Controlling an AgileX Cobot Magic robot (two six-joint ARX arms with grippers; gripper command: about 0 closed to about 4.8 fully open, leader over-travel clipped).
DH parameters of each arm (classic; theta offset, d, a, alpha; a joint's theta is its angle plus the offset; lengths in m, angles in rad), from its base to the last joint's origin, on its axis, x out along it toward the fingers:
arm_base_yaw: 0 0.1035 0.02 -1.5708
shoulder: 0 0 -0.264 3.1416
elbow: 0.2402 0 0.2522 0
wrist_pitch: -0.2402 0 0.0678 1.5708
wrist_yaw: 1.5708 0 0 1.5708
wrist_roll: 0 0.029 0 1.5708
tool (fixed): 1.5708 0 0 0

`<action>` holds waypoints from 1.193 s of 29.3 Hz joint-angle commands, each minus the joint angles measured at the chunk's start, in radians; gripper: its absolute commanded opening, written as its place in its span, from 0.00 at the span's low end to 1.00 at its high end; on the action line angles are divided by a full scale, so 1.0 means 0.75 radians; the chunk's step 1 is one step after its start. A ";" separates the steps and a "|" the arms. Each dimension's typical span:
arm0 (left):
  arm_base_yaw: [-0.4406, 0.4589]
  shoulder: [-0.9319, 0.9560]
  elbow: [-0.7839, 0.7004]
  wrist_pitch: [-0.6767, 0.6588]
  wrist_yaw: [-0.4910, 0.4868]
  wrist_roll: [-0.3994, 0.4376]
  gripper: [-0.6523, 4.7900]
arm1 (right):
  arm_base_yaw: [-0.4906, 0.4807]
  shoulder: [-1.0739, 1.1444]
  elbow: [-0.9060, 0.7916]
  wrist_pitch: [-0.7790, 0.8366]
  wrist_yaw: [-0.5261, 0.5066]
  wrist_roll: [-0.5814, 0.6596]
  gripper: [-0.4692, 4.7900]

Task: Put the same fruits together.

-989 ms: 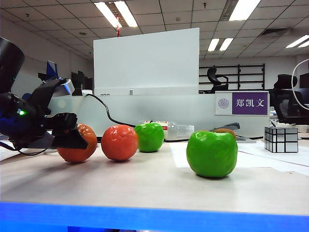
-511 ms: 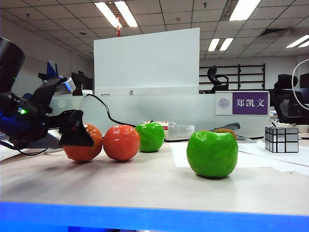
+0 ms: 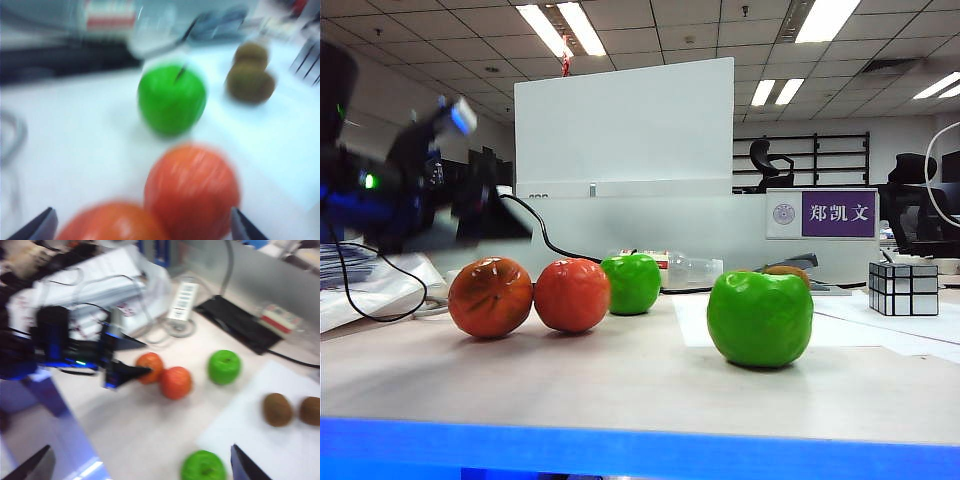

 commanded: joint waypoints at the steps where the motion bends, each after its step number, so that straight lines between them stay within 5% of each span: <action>1: 0.003 -0.122 0.003 0.081 0.004 -0.004 1.00 | -0.002 0.056 0.005 0.004 0.064 -0.056 1.00; 9: 0.003 -0.492 0.003 -0.003 0.029 -0.021 1.00 | -0.102 0.357 0.006 0.220 0.049 -0.219 1.00; 15: 0.006 -0.886 0.007 -0.312 0.012 -0.007 1.00 | -0.268 0.692 0.010 0.571 -0.175 -0.220 1.00; 23: 0.006 -1.314 0.105 -0.883 -0.070 0.113 1.00 | -0.352 1.075 0.072 0.906 -0.289 -0.190 1.00; 35: 0.006 -1.599 0.187 -1.196 -0.221 0.271 1.00 | -0.353 1.491 0.538 0.779 -0.328 -0.143 1.00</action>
